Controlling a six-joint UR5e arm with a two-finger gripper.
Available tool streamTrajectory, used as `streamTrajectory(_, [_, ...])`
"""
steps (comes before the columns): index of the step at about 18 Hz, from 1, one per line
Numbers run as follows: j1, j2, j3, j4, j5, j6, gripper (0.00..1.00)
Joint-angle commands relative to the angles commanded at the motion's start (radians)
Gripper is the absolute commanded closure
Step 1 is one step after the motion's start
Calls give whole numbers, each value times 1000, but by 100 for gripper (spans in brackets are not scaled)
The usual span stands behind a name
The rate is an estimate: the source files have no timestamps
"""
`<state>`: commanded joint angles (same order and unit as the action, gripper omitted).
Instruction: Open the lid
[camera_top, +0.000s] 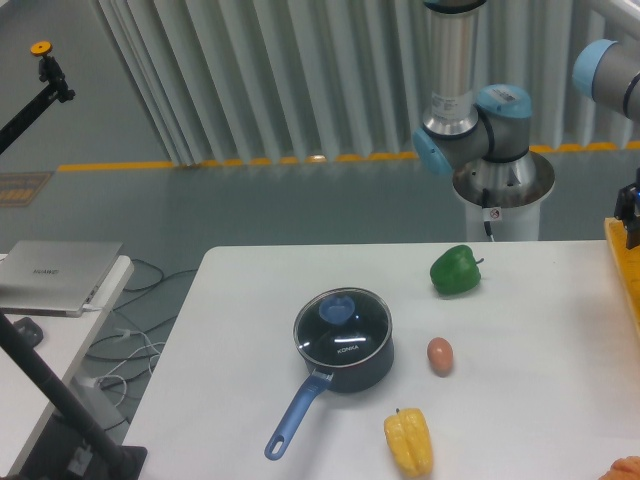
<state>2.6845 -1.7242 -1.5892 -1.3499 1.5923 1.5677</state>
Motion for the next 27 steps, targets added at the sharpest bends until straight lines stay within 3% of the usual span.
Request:
streamTrajectory(10, [-25, 0, -8, -5, 25, 37, 0])
streamTrajectory(16, [-28, 37, -55, 9, 34, 9, 0])
streamTrajectory(20, [-41, 41, -58, 6, 37, -187, 0])
streamTrajectory(27, [-149, 72, -55, 0, 22, -398, 0])
